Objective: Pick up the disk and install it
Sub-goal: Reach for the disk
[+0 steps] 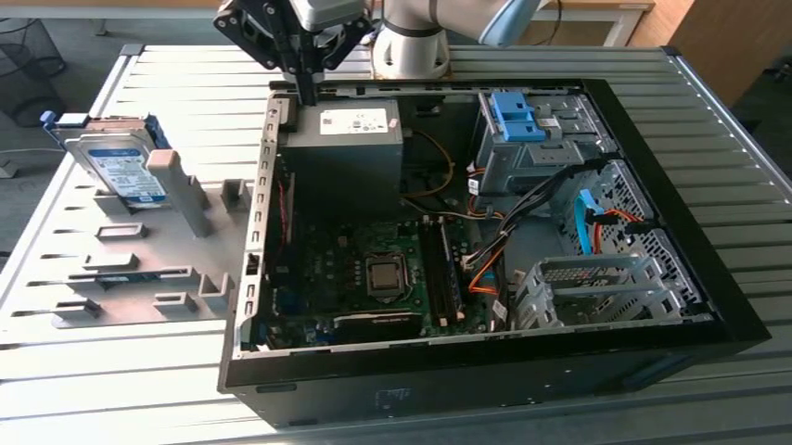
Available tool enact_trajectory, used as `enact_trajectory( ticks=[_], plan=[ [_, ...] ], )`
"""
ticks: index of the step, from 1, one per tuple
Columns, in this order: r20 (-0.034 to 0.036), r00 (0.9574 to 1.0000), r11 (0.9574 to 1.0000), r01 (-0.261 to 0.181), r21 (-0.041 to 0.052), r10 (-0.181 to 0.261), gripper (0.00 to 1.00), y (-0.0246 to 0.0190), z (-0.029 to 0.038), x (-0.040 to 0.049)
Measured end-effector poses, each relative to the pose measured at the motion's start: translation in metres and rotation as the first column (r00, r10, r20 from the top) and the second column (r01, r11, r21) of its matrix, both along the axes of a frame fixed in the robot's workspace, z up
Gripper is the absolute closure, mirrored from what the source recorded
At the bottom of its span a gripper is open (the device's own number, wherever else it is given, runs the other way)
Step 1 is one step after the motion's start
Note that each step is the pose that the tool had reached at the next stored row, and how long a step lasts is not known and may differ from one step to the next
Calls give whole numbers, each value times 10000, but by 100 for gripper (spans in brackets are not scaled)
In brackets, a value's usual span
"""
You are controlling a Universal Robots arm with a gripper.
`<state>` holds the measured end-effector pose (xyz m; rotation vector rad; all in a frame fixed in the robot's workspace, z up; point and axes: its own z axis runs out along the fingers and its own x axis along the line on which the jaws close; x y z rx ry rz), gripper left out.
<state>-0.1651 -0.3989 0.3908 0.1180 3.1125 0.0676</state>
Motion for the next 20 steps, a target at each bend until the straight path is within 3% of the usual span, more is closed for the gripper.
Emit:
enact_trajectory(
  ticks=[20],
  plan=[
    [0, 10000, 10000, 0, 0, 0, 89, 0, -12, -57]
  ],
)
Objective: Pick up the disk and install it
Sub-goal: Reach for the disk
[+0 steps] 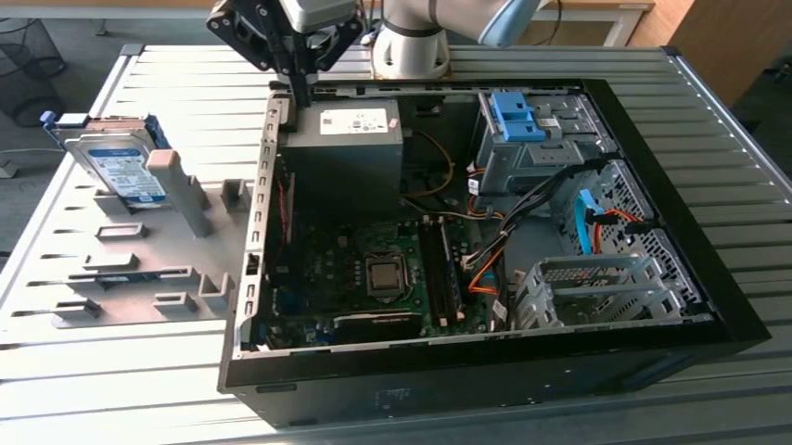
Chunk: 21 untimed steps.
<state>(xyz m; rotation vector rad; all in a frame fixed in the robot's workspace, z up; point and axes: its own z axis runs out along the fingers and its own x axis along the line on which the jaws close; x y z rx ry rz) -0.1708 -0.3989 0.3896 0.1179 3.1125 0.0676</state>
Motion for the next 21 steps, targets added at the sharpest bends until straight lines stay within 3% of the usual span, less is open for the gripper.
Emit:
enact_trajectory(
  ticks=[21],
  plan=[
    [0, 10000, 10000, 0, 0, 0, 89, 0, -13, -50]
  ],
)
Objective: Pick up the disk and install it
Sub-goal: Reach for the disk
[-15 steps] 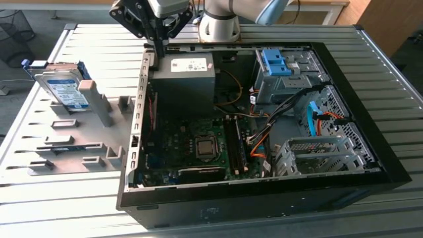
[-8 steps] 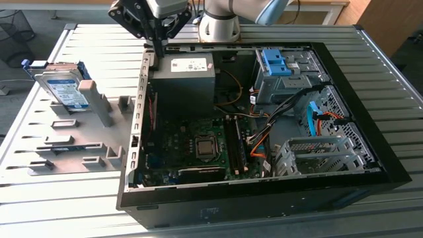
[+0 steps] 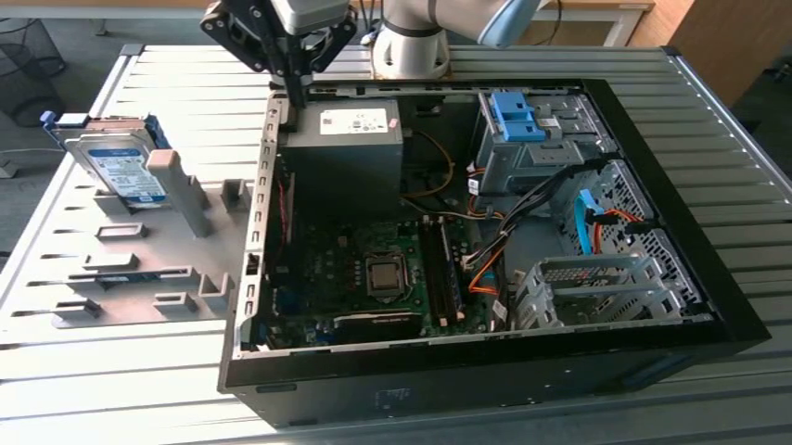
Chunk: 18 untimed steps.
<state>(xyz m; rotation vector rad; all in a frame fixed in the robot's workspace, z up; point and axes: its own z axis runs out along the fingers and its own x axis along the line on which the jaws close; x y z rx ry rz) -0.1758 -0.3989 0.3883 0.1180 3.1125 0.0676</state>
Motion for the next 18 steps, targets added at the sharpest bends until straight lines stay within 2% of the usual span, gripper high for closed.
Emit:
enact_trajectory(
  ticks=[18],
  plan=[
    [0, 10000, 10000, 0, 0, 0, 89, 0, -10, -37]
  ],
)
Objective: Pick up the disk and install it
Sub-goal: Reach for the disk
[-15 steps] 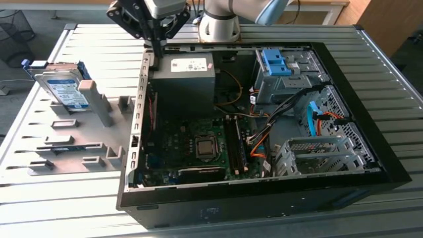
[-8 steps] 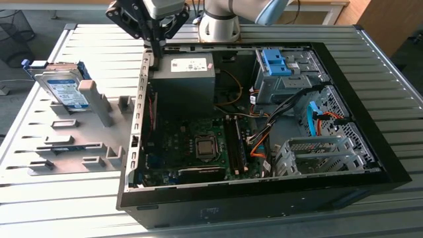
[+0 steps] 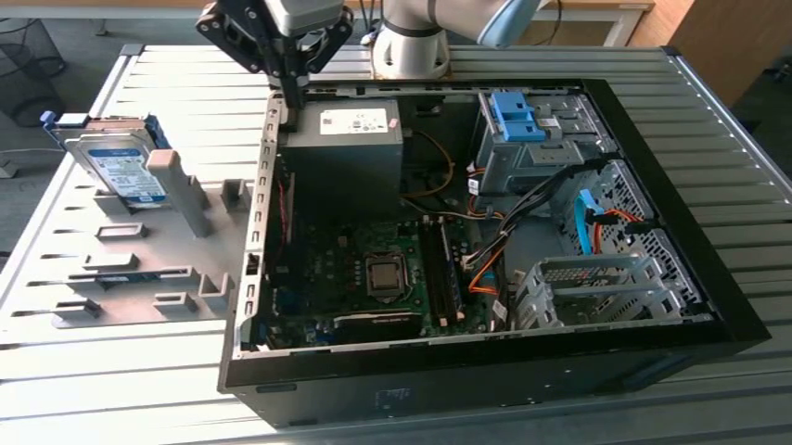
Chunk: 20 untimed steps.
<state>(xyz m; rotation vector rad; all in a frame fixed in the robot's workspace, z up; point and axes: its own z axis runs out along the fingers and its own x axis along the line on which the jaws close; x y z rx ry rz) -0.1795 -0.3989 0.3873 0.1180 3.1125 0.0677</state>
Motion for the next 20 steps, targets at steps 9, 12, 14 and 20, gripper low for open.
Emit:
enact_trajectory(
  ticks=[9, 12, 14, 20],
  plan=[
    [0, 10000, 10000, 0, 0, 0, 89, 0, -5, -19],
    [0, 10000, 10000, 0, 0, 0, 89, 0, -7, -25],
    [0, 10000, 10000, 0, 0, 0, 89, 0, -8, -29],
    [0, 10000, 10000, 0, 0, 0, 89, 0, -11, -41]
  ],
)
